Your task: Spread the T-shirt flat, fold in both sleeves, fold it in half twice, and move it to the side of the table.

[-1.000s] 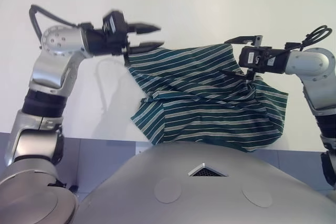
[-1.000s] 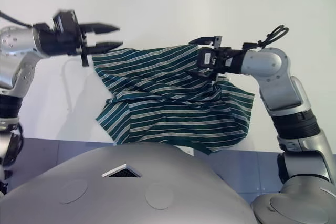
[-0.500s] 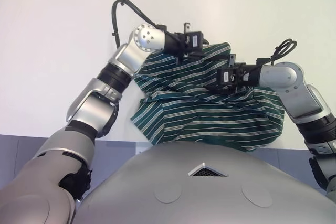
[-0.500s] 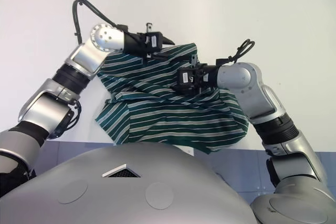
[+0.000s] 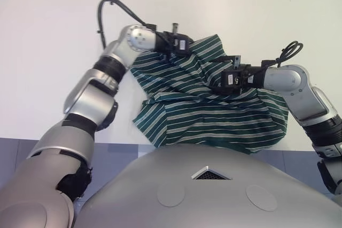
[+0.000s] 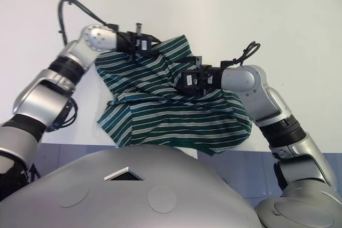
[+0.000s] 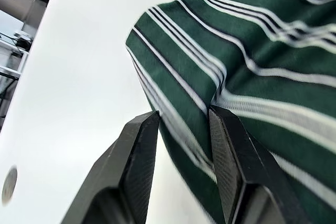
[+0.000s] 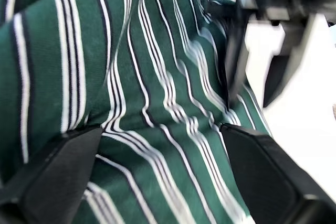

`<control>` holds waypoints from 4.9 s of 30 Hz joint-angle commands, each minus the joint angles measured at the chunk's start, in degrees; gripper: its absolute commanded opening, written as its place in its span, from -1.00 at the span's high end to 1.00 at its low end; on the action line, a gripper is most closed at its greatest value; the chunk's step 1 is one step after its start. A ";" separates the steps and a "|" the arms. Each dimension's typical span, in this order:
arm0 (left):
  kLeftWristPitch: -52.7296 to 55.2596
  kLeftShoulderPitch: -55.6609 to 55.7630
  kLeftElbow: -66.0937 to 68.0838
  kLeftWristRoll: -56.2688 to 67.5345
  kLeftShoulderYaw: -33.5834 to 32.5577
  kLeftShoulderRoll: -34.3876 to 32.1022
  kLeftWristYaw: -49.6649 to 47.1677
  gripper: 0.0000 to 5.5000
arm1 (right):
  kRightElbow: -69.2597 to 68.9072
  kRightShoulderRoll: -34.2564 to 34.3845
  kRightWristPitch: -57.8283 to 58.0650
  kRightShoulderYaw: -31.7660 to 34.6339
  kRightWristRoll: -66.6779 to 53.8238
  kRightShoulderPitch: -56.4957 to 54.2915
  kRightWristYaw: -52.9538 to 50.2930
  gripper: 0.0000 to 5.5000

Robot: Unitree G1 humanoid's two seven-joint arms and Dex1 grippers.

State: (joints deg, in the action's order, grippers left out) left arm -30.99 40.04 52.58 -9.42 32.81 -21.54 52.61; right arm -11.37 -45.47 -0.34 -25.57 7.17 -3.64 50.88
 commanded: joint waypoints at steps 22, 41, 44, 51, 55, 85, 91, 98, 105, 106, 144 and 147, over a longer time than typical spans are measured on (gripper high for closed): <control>33.77 -10.65 -31.83 22.92 -14.79 -1.34 28.40 0.40 | 6.65 -0.42 6.54 -8.70 8.41 7.79 -2.15 -0.52; 14.19 -5.07 -1.53 -19.32 7.03 -3.87 -7.41 0.40 | 7.46 -0.63 6.72 -8.96 9.19 7.32 -3.01 -0.52; 12.96 -2.19 8.00 -26.51 13.27 -8.74 -14.06 0.40 | 7.64 -1.03 6.81 -9.17 9.31 7.59 -3.17 -0.52; 20.55 2.86 22.23 -27.37 16.47 -12.59 -35.05 0.40 | 7.72 -0.47 7.19 -9.71 9.31 7.57 -3.92 -0.52; 21.72 5.64 24.70 -26.01 14.46 -14.26 -42.86 0.40 | 7.96 -0.26 7.41 -9.76 9.55 7.66 -4.20 -0.52; 29.80 -19.85 -37.31 33.21 -34.07 -11.05 8.52 0.40 | 26.69 23.49 0.70 -6.63 4.58 -24.56 -11.84 -0.52; 29.88 -19.33 -37.23 32.53 -34.99 -10.26 7.16 0.40 | 51.67 22.07 3.37 -9.00 23.85 -33.40 -34.17 -0.52; 26.82 -20.32 -36.01 26.33 -30.70 -8.63 6.13 0.40 | 58.33 24.26 -2.76 3.07 17.73 -38.60 -47.07 -0.52; 20.88 -23.08 -36.95 12.39 -17.76 2.72 -4.33 0.40 | 49.98 27.52 -15.72 16.70 2.98 -37.33 -46.74 -0.52; 19.32 -23.22 -34.91 8.45 -15.47 3.45 -6.69 0.40 | 48.67 27.37 -16.09 17.11 1.94 -36.34 -45.14 -0.52; 13.63 -31.43 -27.96 -6.02 -13.74 -11.51 -20.20 0.40 | 15.99 -19.56 -7.49 16.64 -8.46 3.02 20.59 -0.52; 10.96 -31.32 -25.52 -5.15 -13.71 -12.86 -18.57 0.40 | 14.82 -17.23 -5.34 17.96 -11.53 2.28 20.91 -0.52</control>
State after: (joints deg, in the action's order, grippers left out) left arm -21.36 11.60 23.47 -12.07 17.91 -32.24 31.54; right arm 4.42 -64.33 -7.19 -9.08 -2.31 -0.17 71.91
